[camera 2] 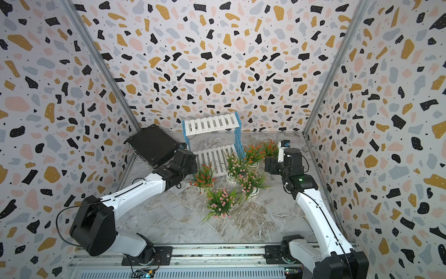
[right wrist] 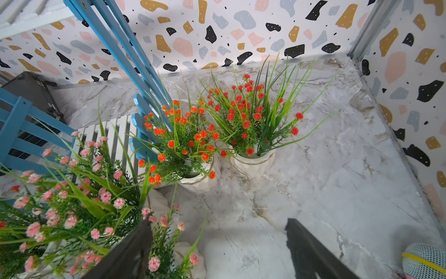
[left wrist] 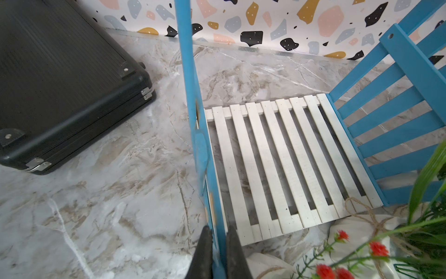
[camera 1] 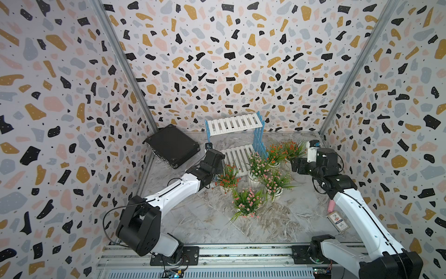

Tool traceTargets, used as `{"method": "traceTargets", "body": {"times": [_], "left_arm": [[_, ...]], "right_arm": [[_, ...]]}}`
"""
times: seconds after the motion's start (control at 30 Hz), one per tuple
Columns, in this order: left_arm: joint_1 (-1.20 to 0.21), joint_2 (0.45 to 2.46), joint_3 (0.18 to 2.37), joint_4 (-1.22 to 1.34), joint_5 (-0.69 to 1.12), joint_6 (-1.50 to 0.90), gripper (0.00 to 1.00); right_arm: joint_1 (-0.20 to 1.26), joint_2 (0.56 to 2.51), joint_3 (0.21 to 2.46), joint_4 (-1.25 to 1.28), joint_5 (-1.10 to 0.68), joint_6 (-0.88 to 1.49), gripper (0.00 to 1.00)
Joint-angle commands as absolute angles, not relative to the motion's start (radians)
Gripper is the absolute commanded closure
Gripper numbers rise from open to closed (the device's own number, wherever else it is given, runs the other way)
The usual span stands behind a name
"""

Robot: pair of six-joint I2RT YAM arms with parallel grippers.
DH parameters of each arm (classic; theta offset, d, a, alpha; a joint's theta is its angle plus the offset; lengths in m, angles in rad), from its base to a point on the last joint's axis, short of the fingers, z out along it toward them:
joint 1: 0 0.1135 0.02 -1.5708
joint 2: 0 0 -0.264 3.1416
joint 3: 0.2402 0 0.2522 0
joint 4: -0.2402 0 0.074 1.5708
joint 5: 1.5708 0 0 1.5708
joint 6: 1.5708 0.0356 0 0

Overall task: Place the baby's breath potted plants on the rack by color
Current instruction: Adjust the rack at the center of the board, then pick up the baby's breath potted plant from the center of the board.

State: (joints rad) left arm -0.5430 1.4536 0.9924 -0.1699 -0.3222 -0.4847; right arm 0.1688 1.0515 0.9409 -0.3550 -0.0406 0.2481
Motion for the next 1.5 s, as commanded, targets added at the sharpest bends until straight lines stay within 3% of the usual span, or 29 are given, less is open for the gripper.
{"method": "traceTargets", "body": {"times": [0.0,0.1,0.2,0.23,0.37,0.67,1.0,1.47], "left_arm": [[-0.550,1.423,0.973,-0.140,-0.211,-0.442,0.89],[-0.549,1.414,0.967,-0.141,-0.201,-0.428,0.82],[-0.548,1.395,0.969,-0.152,-0.212,-0.422,0.37],[-0.548,1.383,0.972,-0.160,-0.223,-0.422,0.27],[-0.548,1.298,1.007,-0.231,-0.280,-0.439,0.10],[-0.519,1.106,1.024,-0.472,-0.393,-0.487,0.04],[-0.511,0.929,0.731,-0.635,-0.371,-0.712,0.05],[-0.624,0.919,0.459,-0.192,-0.170,-0.531,0.01]], "right_arm": [[0.175,1.028,0.977,-0.384,-0.064,0.236,0.12],[0.175,1.029,0.977,-0.386,-0.074,0.230,0.12],[0.176,1.029,0.983,-0.394,-0.082,0.226,0.12],[0.175,1.029,0.984,-0.396,-0.087,0.225,0.12],[0.176,1.026,0.989,-0.403,-0.095,0.223,0.11],[0.176,1.025,1.008,-0.422,-0.146,0.225,0.09],[0.177,1.057,1.082,-0.484,-0.218,0.235,0.08],[0.176,1.034,1.057,-0.429,-0.303,0.221,0.06]]}}
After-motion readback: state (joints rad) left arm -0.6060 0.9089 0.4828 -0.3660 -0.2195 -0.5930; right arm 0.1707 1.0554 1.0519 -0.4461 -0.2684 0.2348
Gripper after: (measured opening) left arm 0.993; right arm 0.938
